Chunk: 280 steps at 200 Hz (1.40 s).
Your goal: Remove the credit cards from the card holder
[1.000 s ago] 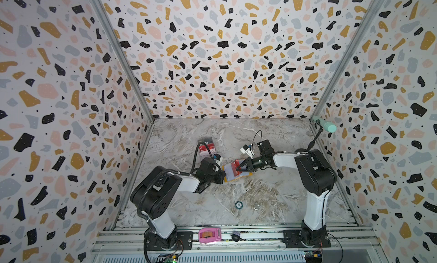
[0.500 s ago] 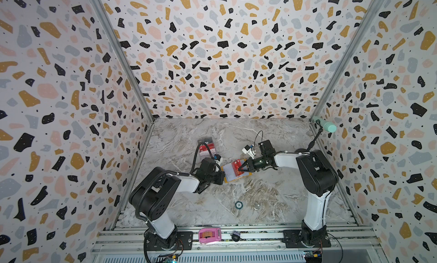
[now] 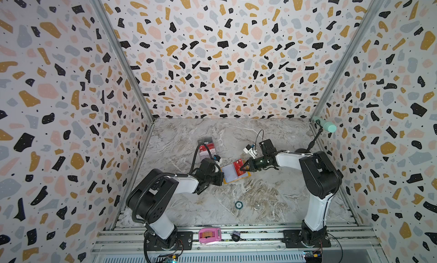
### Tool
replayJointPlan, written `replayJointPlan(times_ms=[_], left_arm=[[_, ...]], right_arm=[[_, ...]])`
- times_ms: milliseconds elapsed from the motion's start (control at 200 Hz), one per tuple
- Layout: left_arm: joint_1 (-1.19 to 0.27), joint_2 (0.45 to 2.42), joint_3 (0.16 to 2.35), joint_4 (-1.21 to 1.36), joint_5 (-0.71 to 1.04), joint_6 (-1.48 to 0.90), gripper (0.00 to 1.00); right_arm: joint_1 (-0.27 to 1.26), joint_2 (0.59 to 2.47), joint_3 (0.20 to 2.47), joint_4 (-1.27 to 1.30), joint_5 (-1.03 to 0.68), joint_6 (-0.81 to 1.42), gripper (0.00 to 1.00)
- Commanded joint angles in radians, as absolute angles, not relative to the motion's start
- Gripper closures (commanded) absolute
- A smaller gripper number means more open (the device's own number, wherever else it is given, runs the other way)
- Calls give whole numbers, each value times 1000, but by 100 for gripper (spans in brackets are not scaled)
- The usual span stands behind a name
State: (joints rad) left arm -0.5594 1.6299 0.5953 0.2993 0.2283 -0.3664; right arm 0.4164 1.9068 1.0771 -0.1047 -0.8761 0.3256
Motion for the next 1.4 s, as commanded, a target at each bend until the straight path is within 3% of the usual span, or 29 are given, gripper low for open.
replayJointPlan(times_ms=[0, 135, 240, 360, 536, 696, 916, 1101, 1396], left_arm=[[-565, 1633, 545, 89, 166, -360, 100], [-565, 1587, 543, 78, 151, -367, 100], [-565, 1535, 541, 68, 146, -373, 93], [-565, 1450, 539, 50, 140, -363, 77], [-565, 1271, 515, 38, 143, -343, 55], [-563, 1125, 513, 17, 170, -339, 43], [-554, 981, 520, 73, 342, -365, 25], [-546, 917, 530, 177, 557, -405, 24], [-543, 910, 591, 130, 728, -376, 27]], right_arm=[[412, 1839, 1101, -152, -820, 285, 100], [414, 1801, 1094, -149, -831, 272, 100], [413, 1771, 1091, -160, -806, 256, 100], [413, 1731, 1080, -167, -774, 231, 100], [414, 1661, 1035, -86, -868, 239, 100], [415, 1589, 1002, -32, -930, 220, 100], [428, 1486, 946, 44, -1090, 194, 100], [471, 1429, 922, 33, -1176, 132, 100], [545, 1418, 943, -100, -1237, -21, 100]])
